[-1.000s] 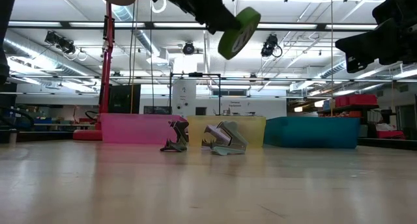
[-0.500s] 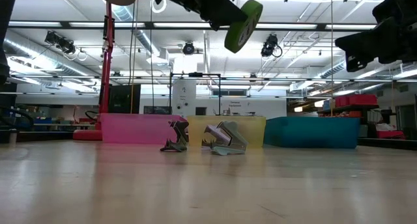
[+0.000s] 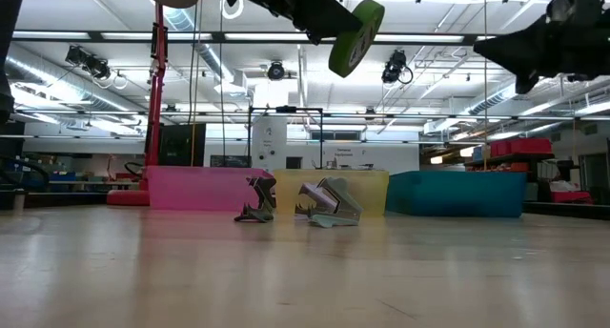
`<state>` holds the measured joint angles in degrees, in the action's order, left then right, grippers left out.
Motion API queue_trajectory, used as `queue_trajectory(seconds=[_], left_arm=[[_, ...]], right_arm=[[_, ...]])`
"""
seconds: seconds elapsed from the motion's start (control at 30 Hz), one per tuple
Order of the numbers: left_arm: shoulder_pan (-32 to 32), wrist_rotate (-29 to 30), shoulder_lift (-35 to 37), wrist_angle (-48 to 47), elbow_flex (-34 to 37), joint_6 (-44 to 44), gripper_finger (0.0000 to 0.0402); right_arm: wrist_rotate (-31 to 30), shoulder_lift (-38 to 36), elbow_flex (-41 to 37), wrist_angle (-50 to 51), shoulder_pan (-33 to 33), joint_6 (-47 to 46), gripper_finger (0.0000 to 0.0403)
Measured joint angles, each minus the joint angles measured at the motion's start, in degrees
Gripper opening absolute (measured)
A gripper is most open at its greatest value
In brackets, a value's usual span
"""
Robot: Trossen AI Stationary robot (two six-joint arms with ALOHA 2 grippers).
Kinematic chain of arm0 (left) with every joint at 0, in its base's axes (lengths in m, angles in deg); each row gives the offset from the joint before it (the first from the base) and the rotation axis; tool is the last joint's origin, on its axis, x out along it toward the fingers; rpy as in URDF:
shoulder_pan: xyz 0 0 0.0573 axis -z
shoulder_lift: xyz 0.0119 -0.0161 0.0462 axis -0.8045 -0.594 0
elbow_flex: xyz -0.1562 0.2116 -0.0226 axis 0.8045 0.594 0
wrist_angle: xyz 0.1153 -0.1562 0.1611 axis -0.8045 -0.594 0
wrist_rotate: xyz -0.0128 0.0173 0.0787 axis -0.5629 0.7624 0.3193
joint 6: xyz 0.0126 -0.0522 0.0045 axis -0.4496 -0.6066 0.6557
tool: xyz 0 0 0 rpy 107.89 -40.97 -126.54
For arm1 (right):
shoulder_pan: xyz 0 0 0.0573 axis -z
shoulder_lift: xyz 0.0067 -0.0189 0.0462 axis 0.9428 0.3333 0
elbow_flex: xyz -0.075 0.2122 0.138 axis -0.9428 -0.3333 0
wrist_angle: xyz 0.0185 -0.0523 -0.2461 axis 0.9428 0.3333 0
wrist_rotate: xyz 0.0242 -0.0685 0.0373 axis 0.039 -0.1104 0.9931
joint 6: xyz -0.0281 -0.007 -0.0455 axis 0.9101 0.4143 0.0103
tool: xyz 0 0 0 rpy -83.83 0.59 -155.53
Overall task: Pick and place Stapler, Stapler remover, tape
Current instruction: Put the green tape into the blue bin
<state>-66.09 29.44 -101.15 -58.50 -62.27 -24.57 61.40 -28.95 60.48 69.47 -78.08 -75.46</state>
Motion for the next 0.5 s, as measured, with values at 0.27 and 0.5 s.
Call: queue_trajectory(seconds=[0.27,0.5], left_arm=[[0.0,-0.02,0.0,0.26,0.0,0.02,0.0098],[0.0,-0.02,0.01,2.65,-0.01,0.32,0.0098]], right_arm=[[-6.87,0.0,0.02,-5.59,0.02,2.24,0.0021],[-10.72,0.0,0.02,-6.81,0.02,2.22,0.0071]])
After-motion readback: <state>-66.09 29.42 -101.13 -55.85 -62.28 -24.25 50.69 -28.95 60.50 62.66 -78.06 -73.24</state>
